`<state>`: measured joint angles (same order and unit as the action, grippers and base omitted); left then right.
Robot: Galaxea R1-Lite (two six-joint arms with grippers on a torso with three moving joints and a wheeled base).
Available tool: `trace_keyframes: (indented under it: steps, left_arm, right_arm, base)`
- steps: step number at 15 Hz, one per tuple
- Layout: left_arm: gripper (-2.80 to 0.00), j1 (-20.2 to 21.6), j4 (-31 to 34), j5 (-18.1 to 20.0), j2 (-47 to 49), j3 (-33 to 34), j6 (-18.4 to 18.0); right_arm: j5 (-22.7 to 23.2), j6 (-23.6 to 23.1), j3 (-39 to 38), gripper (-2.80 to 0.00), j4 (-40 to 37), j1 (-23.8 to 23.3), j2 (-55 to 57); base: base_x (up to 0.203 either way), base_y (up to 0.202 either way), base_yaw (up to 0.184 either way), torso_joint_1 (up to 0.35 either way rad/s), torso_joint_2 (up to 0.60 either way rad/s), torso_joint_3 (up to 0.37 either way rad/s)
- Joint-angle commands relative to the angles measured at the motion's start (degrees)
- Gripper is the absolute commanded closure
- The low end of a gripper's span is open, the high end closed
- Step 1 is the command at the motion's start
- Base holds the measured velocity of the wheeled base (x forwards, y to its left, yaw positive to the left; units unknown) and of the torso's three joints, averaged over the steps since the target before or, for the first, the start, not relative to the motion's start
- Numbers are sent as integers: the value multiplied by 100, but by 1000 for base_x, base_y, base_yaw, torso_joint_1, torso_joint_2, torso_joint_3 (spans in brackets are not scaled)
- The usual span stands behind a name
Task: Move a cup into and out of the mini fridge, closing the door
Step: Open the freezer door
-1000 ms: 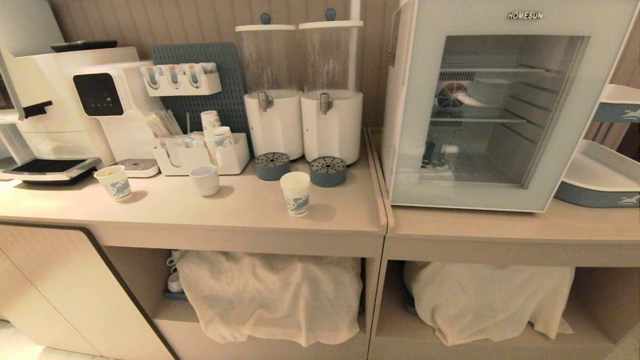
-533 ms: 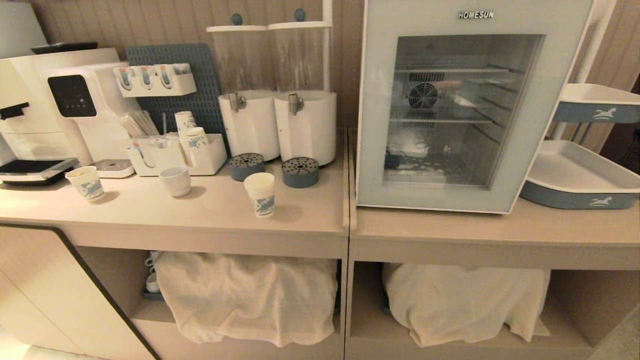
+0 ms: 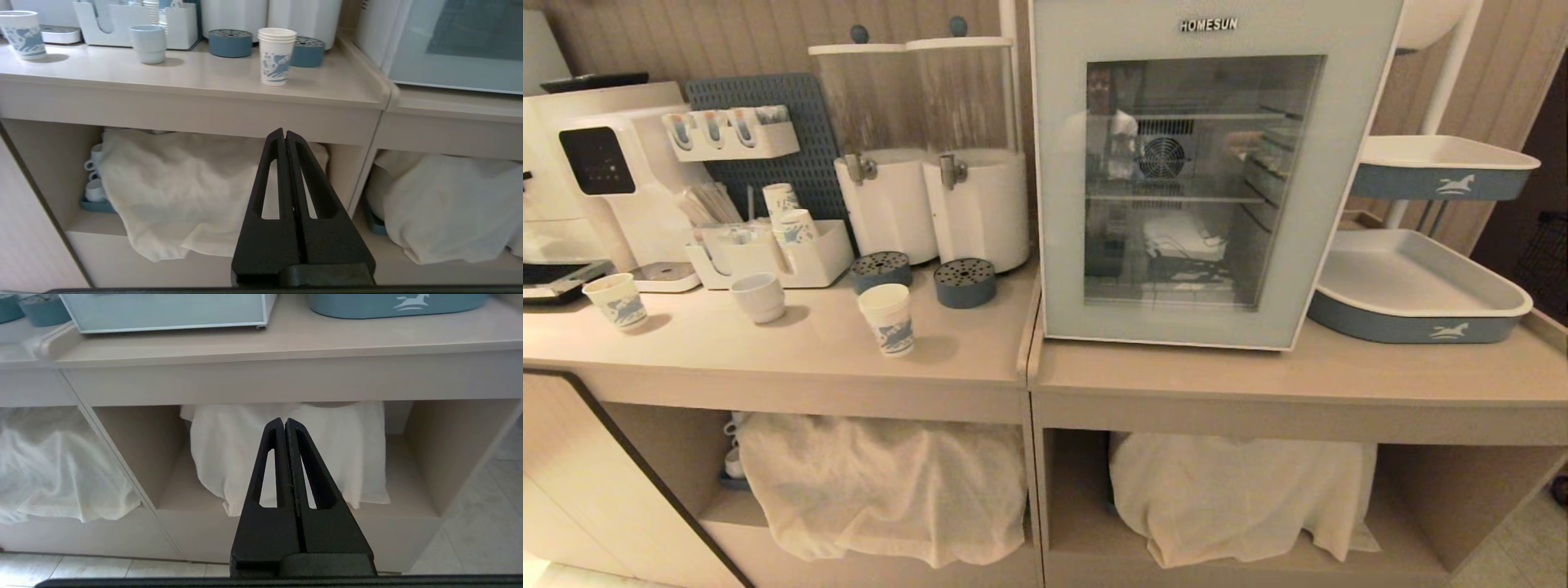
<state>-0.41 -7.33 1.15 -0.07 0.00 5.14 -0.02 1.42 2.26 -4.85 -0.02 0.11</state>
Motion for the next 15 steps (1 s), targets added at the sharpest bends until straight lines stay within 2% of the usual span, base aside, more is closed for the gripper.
trace_keyframes:
  steps: [1, 15]
  left_arm:
    - [0, -2, -6, -9, -19, 229, 4]
    - [0, -2, -14, 0, -19, 229, -57]
  right_arm:
    - [2, -1, 3, 0, 2, -6, 7]
    - [2, -1, 3, 0, 2, -6, 7]
  base:
    - [0, -51, -1, 5, 7, 4]
    - [0, 0, 0, 0, 0, 0]
